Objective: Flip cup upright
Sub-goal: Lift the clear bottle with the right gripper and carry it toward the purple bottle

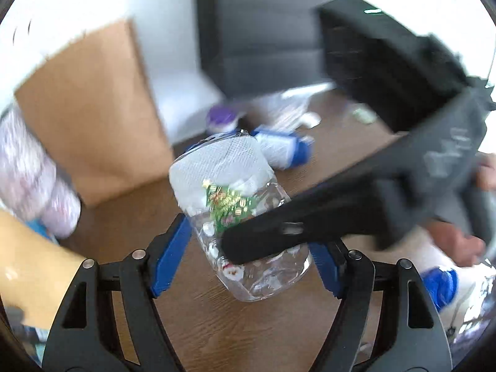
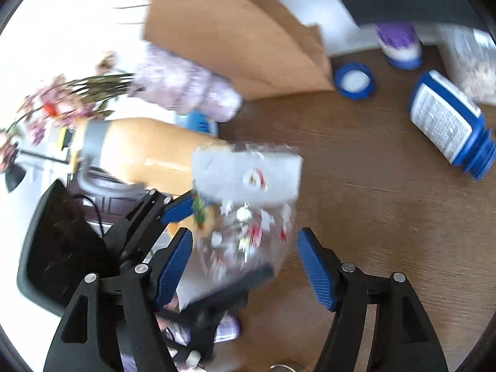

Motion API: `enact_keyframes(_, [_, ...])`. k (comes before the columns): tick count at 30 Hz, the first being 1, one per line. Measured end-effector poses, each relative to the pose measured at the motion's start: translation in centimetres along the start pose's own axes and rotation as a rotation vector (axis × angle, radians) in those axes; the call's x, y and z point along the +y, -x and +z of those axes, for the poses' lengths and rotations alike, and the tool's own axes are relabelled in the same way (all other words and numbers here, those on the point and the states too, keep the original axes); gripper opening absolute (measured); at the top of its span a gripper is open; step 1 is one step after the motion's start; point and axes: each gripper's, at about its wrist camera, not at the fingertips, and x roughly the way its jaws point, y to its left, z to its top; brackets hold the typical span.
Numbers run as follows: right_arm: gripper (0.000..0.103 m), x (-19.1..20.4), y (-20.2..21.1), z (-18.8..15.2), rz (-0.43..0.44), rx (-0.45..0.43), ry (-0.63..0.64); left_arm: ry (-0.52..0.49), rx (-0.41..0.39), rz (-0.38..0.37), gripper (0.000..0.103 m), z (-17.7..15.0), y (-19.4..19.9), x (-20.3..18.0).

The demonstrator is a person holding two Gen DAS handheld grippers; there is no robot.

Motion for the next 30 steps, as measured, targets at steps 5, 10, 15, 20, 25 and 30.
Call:
enact_keyframes(5, [0.072,2.9,1.6,-1.6,-0.049,-0.077,0.041,-0.003,-0.014,-0.022,0.072,0.7,2.1,-1.0])
enact_keyframes(10, [0.072,4.5,3.3,-4.7,-0.038,-0.074,0.005,0.003,0.027,-0.031,0.073,-0.1,4.8,-3.1])
enact_keyframes(15, [0.071,8.0,5.6,-9.7,0.018,-0.086,0.016,0.054,0.027,-0.006,0.075,-2.5,11.2,-7.0])
enact_keyframes(20, [0.071,12.4,6.7,-17.6,0.033,-0.073,0.04,0.121,0.013,-0.009,0.075,-7.1,17.0,-10.7])
enact_keyframes(25, [0.071,14.0,6.1,-25.8,0.071,-0.074,0.042,0.192,-0.053,-0.034,0.075,-15.0,21.9,-14.5])
enact_keyframes(30, [0.071,11.3,2.1,-33.8,0.049,-0.033,-0.011,0.284,-0.011,-0.091,0.068,-23.4,20.5,-17.1])
